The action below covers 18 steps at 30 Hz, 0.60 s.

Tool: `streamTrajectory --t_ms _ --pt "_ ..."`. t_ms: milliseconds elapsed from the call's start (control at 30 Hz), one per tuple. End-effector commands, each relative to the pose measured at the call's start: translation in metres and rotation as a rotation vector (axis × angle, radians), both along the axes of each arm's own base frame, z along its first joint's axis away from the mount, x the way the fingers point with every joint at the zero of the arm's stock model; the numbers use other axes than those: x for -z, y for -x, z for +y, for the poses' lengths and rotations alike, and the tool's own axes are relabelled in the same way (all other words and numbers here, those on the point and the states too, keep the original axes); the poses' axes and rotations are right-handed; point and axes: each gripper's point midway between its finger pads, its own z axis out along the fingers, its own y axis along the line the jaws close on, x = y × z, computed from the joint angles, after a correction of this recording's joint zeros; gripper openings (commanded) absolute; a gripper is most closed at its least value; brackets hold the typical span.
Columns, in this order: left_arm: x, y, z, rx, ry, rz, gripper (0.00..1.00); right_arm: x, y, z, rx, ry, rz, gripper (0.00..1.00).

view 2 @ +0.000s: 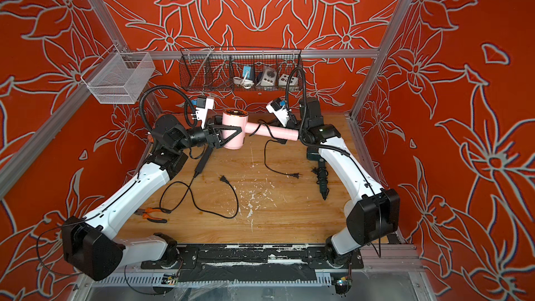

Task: Wrap the cord around the hair dryer
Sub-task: Wrap the power cord around the hair dryer.

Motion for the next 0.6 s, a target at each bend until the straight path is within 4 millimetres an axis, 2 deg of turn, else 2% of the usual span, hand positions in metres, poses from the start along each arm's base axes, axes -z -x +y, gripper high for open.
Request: streamTrajectory --t_ms 0,267,433,567 --pt "-0.089 0.029 0.016 -0.023 0.146 -0.253 0.00 0.001 0.003 0.002 -0.021 -0.067 0.046 0.28" --pt "-0.113 0.022 0.030 -0.078 0.183 -0.274 0.00 0.015 0.004 -0.008 0.004 -0.111 0.085 0.33" --pt "-0.122 0.021 0.036 -0.089 0.204 -0.282 0.00 0.023 0.003 -0.011 0.013 -0.144 0.112 0.44" --pt "-0.121 0.019 0.037 -0.098 0.212 -0.270 0.00 0.023 0.000 -0.014 0.031 -0.162 0.117 0.58"
